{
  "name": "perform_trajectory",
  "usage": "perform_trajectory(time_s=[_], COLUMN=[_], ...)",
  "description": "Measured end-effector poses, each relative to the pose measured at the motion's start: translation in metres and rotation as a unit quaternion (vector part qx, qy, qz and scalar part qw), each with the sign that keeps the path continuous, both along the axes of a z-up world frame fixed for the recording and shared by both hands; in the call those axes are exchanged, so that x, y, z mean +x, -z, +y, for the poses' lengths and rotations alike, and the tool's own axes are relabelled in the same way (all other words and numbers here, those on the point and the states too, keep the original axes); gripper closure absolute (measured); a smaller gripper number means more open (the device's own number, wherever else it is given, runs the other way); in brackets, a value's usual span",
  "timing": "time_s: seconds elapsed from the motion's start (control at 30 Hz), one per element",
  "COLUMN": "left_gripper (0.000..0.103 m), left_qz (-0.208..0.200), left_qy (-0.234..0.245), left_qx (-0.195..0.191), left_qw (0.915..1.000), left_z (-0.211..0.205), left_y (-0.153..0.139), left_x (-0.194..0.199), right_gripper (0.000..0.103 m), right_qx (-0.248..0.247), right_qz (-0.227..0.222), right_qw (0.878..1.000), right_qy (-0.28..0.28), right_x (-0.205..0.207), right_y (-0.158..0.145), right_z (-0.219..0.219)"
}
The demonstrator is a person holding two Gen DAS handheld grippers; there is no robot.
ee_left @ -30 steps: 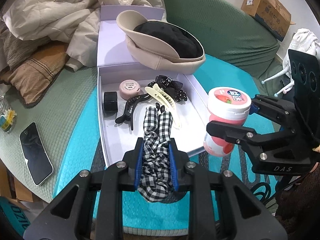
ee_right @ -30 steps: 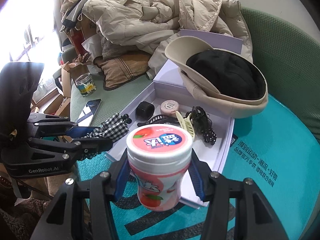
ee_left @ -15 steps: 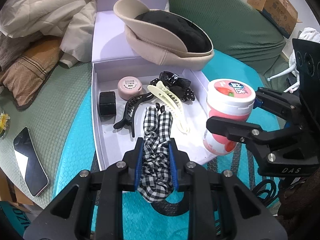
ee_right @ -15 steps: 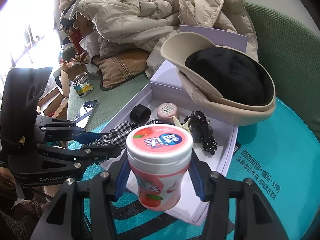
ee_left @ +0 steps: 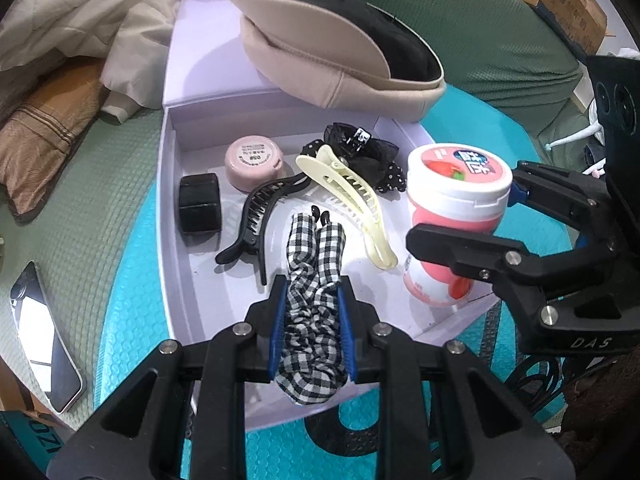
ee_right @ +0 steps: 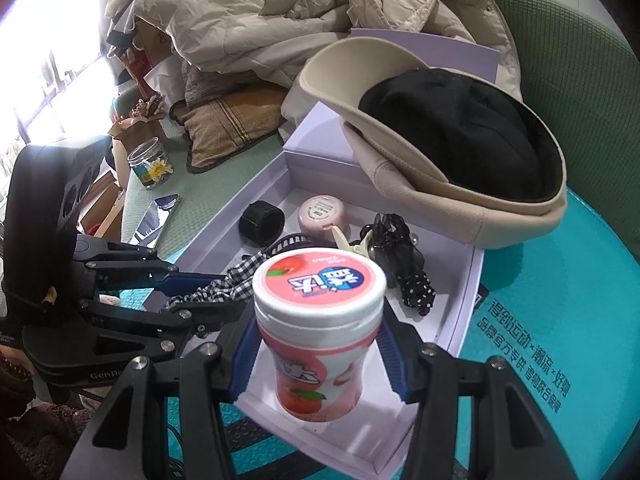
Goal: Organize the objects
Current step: 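Lower the scrunchie into the box with the left tool while the right lowers the gum bottle beside the clips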
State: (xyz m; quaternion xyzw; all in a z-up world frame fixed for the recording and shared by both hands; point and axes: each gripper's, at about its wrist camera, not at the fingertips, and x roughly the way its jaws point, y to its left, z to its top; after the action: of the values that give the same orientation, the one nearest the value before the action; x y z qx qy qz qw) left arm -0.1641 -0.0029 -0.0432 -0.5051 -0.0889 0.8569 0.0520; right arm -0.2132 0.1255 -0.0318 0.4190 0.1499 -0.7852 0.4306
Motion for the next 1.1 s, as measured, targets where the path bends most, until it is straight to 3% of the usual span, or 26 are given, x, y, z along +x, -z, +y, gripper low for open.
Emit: perform_trajectory(time_s=[1.1], left_gripper=[0.081], left_qz=[-0.04], left_qy=[0.004], left_qx=[-0.008], left_qw=[0.9991], left_z=[0.005], left_y=[0.035], left_x=[-0.03], right_gripper=[0.048], right_qx=[0.049], right_qz=[-0.022], right_qw=[0.999], right_qy=[0.005], right_x=[-0.025], right_y=[0.038], right_z=[-0.017])
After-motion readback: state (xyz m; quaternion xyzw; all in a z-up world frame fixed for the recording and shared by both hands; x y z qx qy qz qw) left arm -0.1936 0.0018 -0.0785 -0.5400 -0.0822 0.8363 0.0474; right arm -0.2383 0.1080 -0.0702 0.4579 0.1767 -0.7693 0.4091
